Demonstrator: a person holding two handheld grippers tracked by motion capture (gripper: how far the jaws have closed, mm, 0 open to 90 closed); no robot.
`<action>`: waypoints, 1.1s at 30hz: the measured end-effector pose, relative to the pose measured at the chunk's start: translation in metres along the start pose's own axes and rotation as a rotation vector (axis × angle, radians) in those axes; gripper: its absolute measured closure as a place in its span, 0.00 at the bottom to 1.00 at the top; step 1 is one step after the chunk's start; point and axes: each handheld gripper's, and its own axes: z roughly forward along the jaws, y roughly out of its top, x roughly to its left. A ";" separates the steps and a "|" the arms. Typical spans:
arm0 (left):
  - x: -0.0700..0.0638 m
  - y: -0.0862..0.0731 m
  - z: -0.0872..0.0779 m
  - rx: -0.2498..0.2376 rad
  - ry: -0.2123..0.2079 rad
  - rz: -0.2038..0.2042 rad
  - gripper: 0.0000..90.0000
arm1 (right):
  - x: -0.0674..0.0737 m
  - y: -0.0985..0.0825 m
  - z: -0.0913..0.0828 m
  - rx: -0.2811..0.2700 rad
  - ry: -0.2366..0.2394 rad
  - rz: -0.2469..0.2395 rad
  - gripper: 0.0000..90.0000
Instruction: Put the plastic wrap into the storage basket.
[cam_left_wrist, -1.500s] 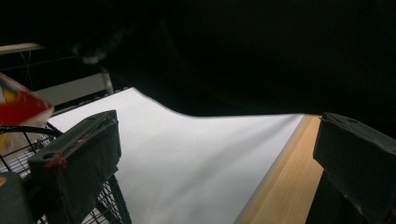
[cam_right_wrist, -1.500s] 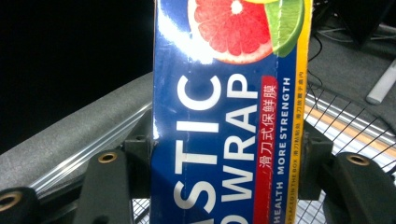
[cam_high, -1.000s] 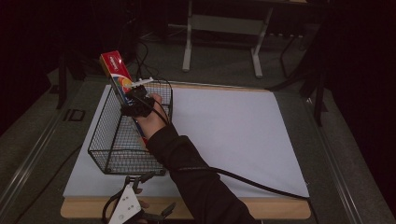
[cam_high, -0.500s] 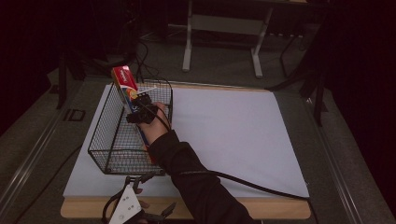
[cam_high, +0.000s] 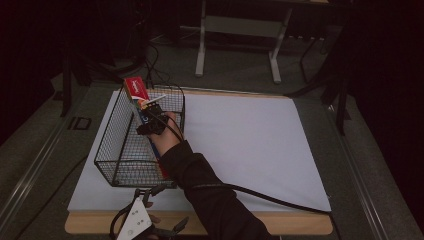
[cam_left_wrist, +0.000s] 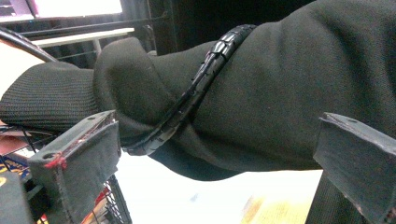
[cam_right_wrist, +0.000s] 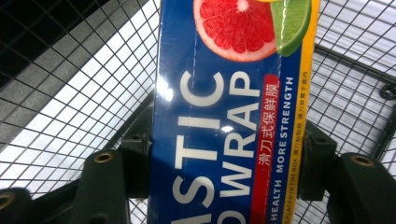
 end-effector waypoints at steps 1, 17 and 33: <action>0.000 0.000 0.000 0.000 0.000 0.000 0.01 | 0.000 0.000 0.000 -0.002 -0.003 -0.003 0.42; -0.001 0.000 0.002 0.006 -0.004 0.004 0.01 | -0.004 0.007 -0.028 -0.063 0.083 -0.086 0.22; -0.001 -0.001 0.006 0.021 -0.011 0.002 0.01 | -0.029 -0.006 -0.068 -0.134 0.137 -0.131 0.18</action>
